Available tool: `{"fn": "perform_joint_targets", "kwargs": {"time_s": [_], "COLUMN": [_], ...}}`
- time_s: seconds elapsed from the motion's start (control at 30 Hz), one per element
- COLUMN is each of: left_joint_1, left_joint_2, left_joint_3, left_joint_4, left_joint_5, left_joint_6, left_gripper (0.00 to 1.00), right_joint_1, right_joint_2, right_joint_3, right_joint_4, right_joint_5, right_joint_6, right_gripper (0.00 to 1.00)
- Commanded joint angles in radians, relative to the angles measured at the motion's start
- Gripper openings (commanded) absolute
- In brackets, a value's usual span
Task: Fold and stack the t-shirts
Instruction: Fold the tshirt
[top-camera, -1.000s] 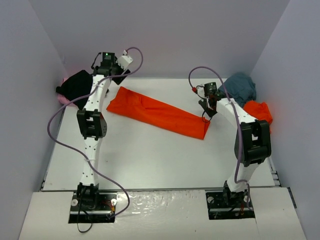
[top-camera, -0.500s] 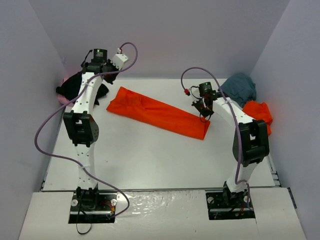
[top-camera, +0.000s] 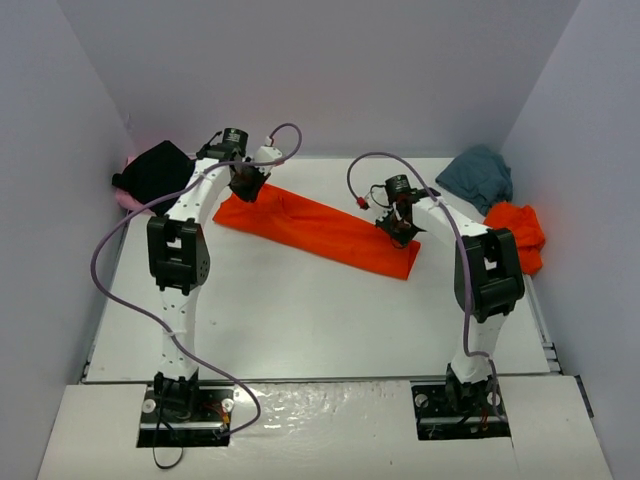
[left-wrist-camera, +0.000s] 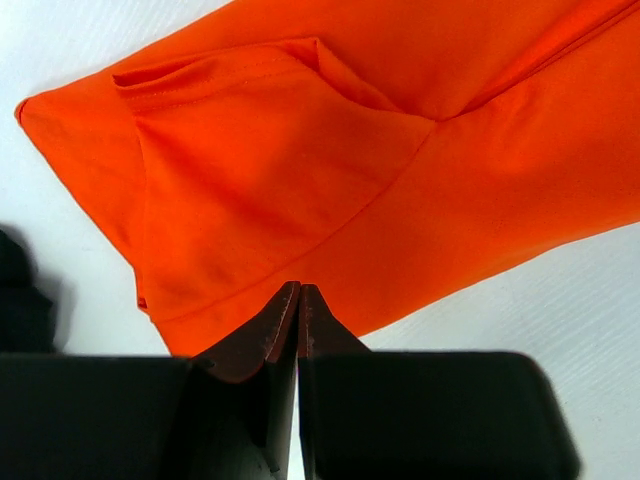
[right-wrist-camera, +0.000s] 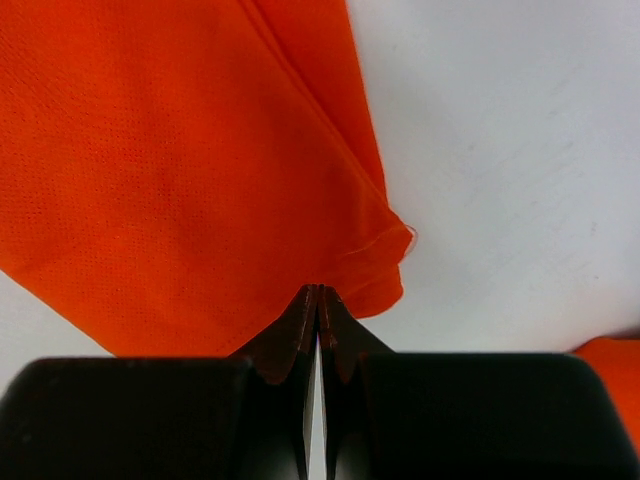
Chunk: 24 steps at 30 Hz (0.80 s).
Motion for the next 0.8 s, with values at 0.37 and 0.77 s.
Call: {"fn": "perform_joint_targets", "kwargs": {"time_s": [0.37,0.77], "left_joint_1": [-0.053,-0.064], "left_joint_2": [0.112,0.311], "left_joint_3": [0.167,0.365], "left_joint_4": [-0.149,-0.273], "left_joint_5": [-0.050,-0.153], "left_joint_6": [-0.031,-0.068], "left_gripper": [0.00,0.00], "right_joint_1": [-0.006,0.129], "right_joint_2": [0.163,0.042], "right_joint_3": [0.061,-0.093], "right_joint_4": [-0.108,-0.243], "right_joint_5": [0.072,0.043], "right_joint_6": [-0.066,-0.196], "right_gripper": [0.00,0.00]}}
